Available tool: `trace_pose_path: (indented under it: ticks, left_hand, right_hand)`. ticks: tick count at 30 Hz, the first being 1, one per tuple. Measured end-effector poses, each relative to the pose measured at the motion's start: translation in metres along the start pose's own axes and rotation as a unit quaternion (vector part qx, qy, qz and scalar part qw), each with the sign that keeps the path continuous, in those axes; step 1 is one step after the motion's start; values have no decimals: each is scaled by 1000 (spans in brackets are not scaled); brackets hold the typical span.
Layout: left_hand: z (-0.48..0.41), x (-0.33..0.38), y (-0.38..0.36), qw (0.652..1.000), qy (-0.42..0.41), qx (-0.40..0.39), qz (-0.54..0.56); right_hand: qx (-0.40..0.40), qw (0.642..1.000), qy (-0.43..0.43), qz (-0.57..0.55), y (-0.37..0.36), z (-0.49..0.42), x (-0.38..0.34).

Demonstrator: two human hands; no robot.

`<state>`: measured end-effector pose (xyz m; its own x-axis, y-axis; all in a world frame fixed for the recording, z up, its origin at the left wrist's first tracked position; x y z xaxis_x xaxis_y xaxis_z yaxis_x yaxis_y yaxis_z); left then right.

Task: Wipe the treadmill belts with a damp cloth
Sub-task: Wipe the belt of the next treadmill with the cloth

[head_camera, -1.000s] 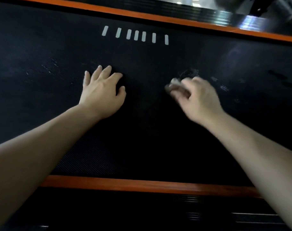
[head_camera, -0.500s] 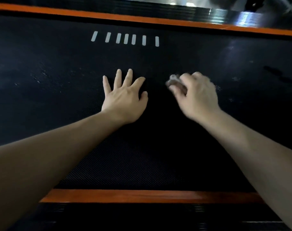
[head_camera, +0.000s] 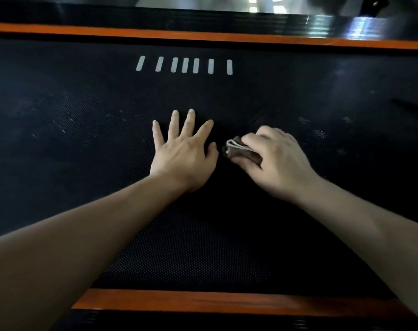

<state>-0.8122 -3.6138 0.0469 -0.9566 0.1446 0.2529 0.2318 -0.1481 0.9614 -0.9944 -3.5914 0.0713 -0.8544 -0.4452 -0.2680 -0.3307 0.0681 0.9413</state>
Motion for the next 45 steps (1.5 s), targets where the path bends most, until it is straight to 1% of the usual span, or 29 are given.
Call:
trace_pose_path:
  ticks: [1,2,3,5,6,7,9,10,12,14,17,18,19,21,23,24,25,28,29,31,33,34,35,36,39,40,42,44,45]
  left_hand:
    - [0,0,0,1000,1,-1,1]
    - [1,0,0,1000,0,-2,3]
    - [1,1,0,1000,-3,-4,5]
    - [1,1,-1,1000,-3,-3,7]
    - [1,1,-1,1000,-2,-1,6]
    - [0,0,-1,1000,-1,0,6]
    - [0,0,-1,1000,-2,1,4]
    - [0,0,0,1000,-2,1,4]
    - [0,1,0,1000,-2,1,6]
    - [1,2,0,1000,-3,1,6]
    - [1,1,0,1000,-3,1,5]
    - [1,1,-1,1000,-3,1,5]
    - [1,1,-1,1000,-4,1,4]
    - [0,2,-1,1000,-5,2,2]
    - [-1,1,-1,1000,-1,-2,-2]
    - [-2,2,-2,1000,0,-6,-5]
    - [-2,2,-2,1000,-1,-8,-8]
    - [0,3,-1,1000,-3,-3,-10]
    - [0,2,-1,1000,-3,-4,-9]
    - [-1,2,0,1000,-2,-16,-2]
    - [-4,3,3,1000,3,-30,8]
    - [-6,4,5,999,9,-35,10]
    - [-9,7,6,999,16,-37,11]
    - [-12,10,8,999,22,-34,9]
    - [-24,23,10,999,30,-32,8]
    - [-29,26,9,999,27,-37,16]
    - [-36,30,6,998,18,-41,33]
    - [-38,31,2,999,17,-27,29]
    - [-37,31,0,999,15,-19,24]
  right_hand:
    - [-1,1000,8,18,3,-4,7]
    - [21,998,-3,51,7,-15,21]
    - [49,995,-47,71,13,-31,43]
    - [80,976,-191,65,25,-53,89]
    - [88,968,-229,56,26,-57,95]
    - [93,968,-228,55,23,-57,90]
    - [87,984,-150,46,13,-45,56]
    - [68,991,-109,31,9,-35,39]
    - [15,998,-64,16,5,-24,28]
    - [38,994,-78,59,12,-42,48]
    - [80,966,-234,69,26,-77,90]
    - [86,963,-245,67,23,-82,89]
    - [80,968,-227,65,16,-83,79]
    - [55,989,-134,33,3,-75,47]
    - [17,997,-81,8,-1,-68,36]
    - [12,996,-81,23,1,-73,45]
    - [18,993,-105,44,6,-82,59]
    - [66,966,-242,56,20,-108,99]
    - [73,962,-254,62,18,-111,98]
    - [69,977,-193,65,5,-108,75]
    - [44,992,-110,30,-4,-96,50]
    - [27,995,-92,20,-5,-94,50]
    - [15,995,-92,25,-1,-98,58]
    - [17,993,-114,38,4,-107,72]
    - [68,962,-261,39,26,-127,113]
    - [79,959,-266,51,23,-129,111]
    - [78,975,-198,65,6,-129,85]
    - [51,991,-121,27,-5,-122,66]
    - [36,993,-109,19,-4,-123,70]
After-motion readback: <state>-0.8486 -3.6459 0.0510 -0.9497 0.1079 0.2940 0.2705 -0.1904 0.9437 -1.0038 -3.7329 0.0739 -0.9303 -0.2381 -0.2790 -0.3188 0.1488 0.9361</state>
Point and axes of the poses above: each hand's wrist, its own z-axis away from the middle knuckle, its own y-axis out of the back of the hand, x = y × z, the point moved 5 cm from there along -z, towards the middle knuckle, and after that the axes turned 4 degrees about -x, right-handed, at the moved point
